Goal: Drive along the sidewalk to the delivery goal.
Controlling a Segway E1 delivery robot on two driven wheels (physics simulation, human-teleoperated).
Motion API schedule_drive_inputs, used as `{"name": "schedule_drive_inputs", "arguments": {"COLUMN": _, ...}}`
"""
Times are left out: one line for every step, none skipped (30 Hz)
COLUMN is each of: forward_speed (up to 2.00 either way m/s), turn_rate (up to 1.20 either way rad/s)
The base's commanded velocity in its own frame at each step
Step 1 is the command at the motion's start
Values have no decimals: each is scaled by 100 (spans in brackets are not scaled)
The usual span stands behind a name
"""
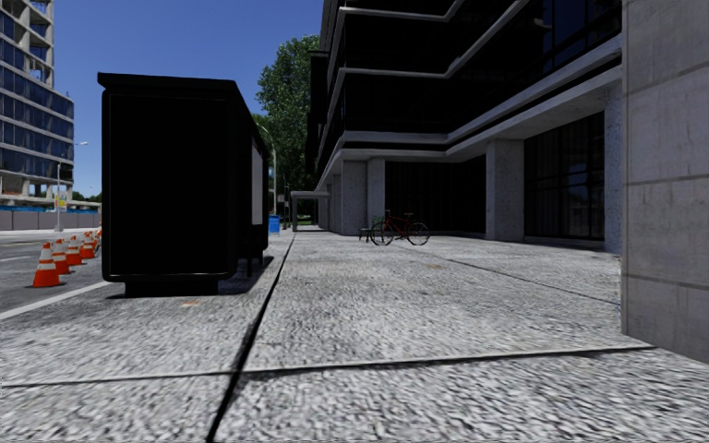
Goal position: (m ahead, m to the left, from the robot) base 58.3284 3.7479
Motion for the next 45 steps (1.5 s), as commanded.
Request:
{"name": "schedule_drive_inputs", "arguments": {"forward_speed": 200, "turn_rate": 0}}
{"name": "schedule_drive_inputs", "arguments": {"forward_speed": 200, "turn_rate": 0}}
{"name": "schedule_drive_inputs", "arguments": {"forward_speed": 200, "turn_rate": 0}}
{"name": "schedule_drive_inputs", "arguments": {"forward_speed": 200, "turn_rate": 0}}
{"name": "schedule_drive_inputs", "arguments": {"forward_speed": 200, "turn_rate": 0}}
{"name": "schedule_drive_inputs", "arguments": {"forward_speed": 200, "turn_rate": 0}}
{"name": "schedule_drive_inputs", "arguments": {"forward_speed": 200, "turn_rate": 0}}
{"name": "schedule_drive_inputs", "arguments": {"forward_speed": 200, "turn_rate": 0}}
{"name": "schedule_drive_inputs", "arguments": {"forward_speed": 200, "turn_rate": 0}}
{"name": "schedule_drive_inputs", "arguments": {"forward_speed": 200, "turn_rate": 0}}
{"name": "schedule_drive_inputs", "arguments": {"forward_speed": 200, "turn_rate": 0}}
{"name": "schedule_drive_inputs", "arguments": {"forward_speed": 200, "turn_rate": 0}}
{"name": "schedule_drive_inputs", "arguments": {"forward_speed": 200, "turn_rate": 0}}
{"name": "schedule_drive_inputs", "arguments": {"forward_speed": 200, "turn_rate": 0}}
{"name": "schedule_drive_inputs", "arguments": {"forward_speed": 200, "turn_rate": 0}}
{"name": "schedule_drive_inputs", "arguments": {"forward_speed": 200, "turn_rate": 0}}
{"name": "schedule_drive_inputs", "arguments": {"forward_speed": 200, "turn_rate": 0}}
{"name": "schedule_drive_inputs", "arguments": {"forward_speed": 200, "turn_rate": 0}}
{"name": "schedule_drive_inputs", "arguments": {"forward_speed": 200, "turn_rate": 0}}
{"name": "schedule_drive_inputs", "arguments": {"forward_speed": 200, "turn_rate": 0}}
{"name": "schedule_drive_inputs", "arguments": {"forward_speed": 200, "turn_rate": 0}}
{"name": "schedule_drive_inputs", "arguments": {"forward_speed": 200, "turn_rate": 0}}
{"name": "schedule_drive_inputs", "arguments": {"forward_speed": 200, "turn_rate": 0}}
{"name": "schedule_drive_inputs", "arguments": {"forward_speed": 200, "turn_rate": 0}}
{"name": "schedule_drive_inputs", "arguments": {"forward_speed": 200, "turn_rate": 0}}
{"name": "schedule_drive_inputs", "arguments": {"forward_speed": 200, "turn_rate": 0}}
{"name": "schedule_drive_inputs", "arguments": {"forward_speed": 200, "turn_rate": 0}}
{"name": "schedule_drive_inputs", "arguments": {"forward_speed": 200, "turn_rate": 0}}
{"name": "schedule_drive_inputs", "arguments": {"forward_speed": 200, "turn_rate": 9}}
{"name": "schedule_drive_inputs", "arguments": {"forward_speed": 200, "turn_rate": 9}}
{"name": "schedule_drive_inputs", "arguments": {"forward_speed": 200, "turn_rate": 21}}
{"name": "schedule_drive_inputs", "arguments": {"forward_speed": 200, "turn_rate": 30}}
{"name": "schedule_drive_inputs", "arguments": {"forward_speed": 200, "turn_rate": 43}}
{"name": "schedule_drive_inputs", "arguments": {"forward_speed": 200, "turn_rate": 59}}
{"name": "schedule_drive_inputs", "arguments": {"forward_speed": 200, "turn_rate": 69}}
{"name": "schedule_drive_inputs", "arguments": {"forward_speed": 200, "turn_rate": 69}}
{"name": "schedule_drive_inputs", "arguments": {"forward_speed": 200, "turn_rate": 71}}
{"name": "schedule_drive_inputs", "arguments": {"forward_speed": 200, "turn_rate": 66}}
{"name": "schedule_drive_inputs", "arguments": {"forward_speed": 200, "turn_rate": 18}}
{"name": "schedule_drive_inputs", "arguments": {"forward_speed": 200, "turn_rate": 4}}
{"name": "schedule_drive_inputs", "arguments": {"forward_speed": 200, "turn_rate": 4}}
{"name": "schedule_drive_inputs", "arguments": {"forward_speed": 200, "turn_rate": 0}}
{"name": "schedule_drive_inputs", "arguments": {"forward_speed": 200, "turn_rate": 0}}
{"name": "schedule_drive_inputs", "arguments": {"forward_speed": 200, "turn_rate": 0}}
{"name": "schedule_drive_inputs", "arguments": {"forward_speed": 200, "turn_rate": 0}}
